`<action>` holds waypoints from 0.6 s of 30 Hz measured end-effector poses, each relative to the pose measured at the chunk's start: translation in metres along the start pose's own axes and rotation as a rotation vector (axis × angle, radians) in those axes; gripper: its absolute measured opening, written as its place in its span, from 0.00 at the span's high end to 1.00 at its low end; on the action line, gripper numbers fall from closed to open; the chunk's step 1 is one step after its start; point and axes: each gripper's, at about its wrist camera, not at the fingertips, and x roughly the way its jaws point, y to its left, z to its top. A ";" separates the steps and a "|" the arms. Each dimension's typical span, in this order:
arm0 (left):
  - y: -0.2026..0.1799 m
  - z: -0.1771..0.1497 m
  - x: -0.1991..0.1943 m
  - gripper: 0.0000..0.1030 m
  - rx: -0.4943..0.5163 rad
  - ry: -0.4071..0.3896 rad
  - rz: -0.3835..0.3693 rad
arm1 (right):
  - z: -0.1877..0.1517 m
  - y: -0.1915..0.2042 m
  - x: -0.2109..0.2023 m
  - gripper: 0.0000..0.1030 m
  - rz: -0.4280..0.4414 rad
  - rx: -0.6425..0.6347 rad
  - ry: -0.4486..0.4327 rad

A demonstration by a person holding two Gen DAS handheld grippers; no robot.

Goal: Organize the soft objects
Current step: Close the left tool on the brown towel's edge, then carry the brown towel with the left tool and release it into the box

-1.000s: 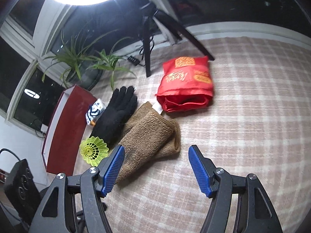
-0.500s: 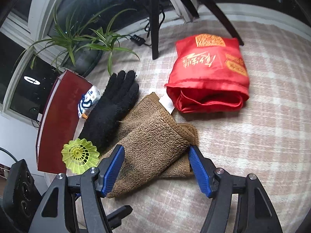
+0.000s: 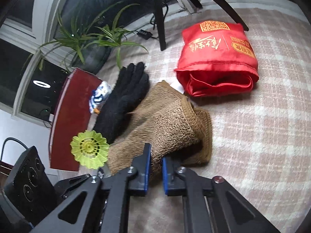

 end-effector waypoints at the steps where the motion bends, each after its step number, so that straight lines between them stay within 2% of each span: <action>1: -0.002 -0.001 -0.004 0.92 0.001 -0.006 -0.013 | -0.001 0.001 -0.004 0.92 0.002 0.001 -0.009; 11: -0.017 0.000 -0.064 0.92 0.036 -0.111 -0.129 | -0.021 0.037 -0.072 0.93 0.058 -0.033 -0.114; 18: -0.019 0.005 -0.108 0.92 0.058 -0.193 -0.166 | -0.028 0.072 -0.115 0.93 0.068 -0.094 -0.190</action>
